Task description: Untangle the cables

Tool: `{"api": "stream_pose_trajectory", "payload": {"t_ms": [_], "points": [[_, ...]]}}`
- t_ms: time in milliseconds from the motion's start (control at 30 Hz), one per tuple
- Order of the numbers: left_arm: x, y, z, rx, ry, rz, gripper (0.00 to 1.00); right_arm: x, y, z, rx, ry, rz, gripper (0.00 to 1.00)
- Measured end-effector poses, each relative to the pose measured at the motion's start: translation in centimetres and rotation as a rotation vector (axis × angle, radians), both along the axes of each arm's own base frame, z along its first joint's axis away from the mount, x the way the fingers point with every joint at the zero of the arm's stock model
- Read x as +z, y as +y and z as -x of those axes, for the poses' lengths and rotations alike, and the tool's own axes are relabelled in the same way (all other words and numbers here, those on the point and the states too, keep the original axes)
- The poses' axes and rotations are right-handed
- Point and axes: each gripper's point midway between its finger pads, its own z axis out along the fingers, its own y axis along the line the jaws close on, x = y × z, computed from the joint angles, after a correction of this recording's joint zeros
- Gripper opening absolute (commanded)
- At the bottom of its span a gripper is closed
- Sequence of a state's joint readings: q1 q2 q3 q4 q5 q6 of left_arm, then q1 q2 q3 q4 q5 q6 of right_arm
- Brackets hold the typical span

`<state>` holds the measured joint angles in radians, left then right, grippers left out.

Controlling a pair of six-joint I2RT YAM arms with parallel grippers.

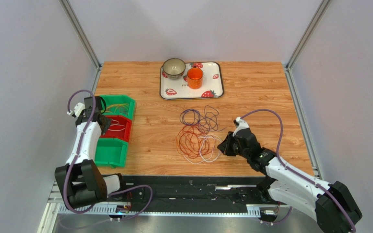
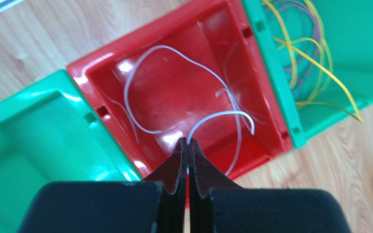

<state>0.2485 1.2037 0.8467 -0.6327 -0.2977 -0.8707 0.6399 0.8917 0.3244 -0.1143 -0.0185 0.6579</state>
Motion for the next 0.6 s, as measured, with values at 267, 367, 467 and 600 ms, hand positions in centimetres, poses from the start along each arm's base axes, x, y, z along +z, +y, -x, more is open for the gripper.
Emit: {"api": "stream_pose_trajectory", "payload": {"t_ms": [267, 367, 467, 600], "points": [[-0.7, 2.3, 0.1, 0.080, 0.070, -0.046, 0.22, -0.1, 0.0, 0.0, 0.000, 0.002, 0.002, 0.00], [-0.8, 2.4, 0.2, 0.088, 0.071, -0.043, 0.37, -0.1, 0.0, 0.0, 0.001, 0.005, 0.004, 0.00], [-0.6, 2.3, 0.1, 0.084, 0.062, -0.039, 0.40, -0.1, 0.0, 0.0, 0.000, 0.006, 0.004, 0.00], [1.0, 2.1, 0.0, 0.079, 0.001, -0.043, 0.41, -0.2, 0.0, 0.0, 0.000, 0.006, 0.005, 0.00]]}}
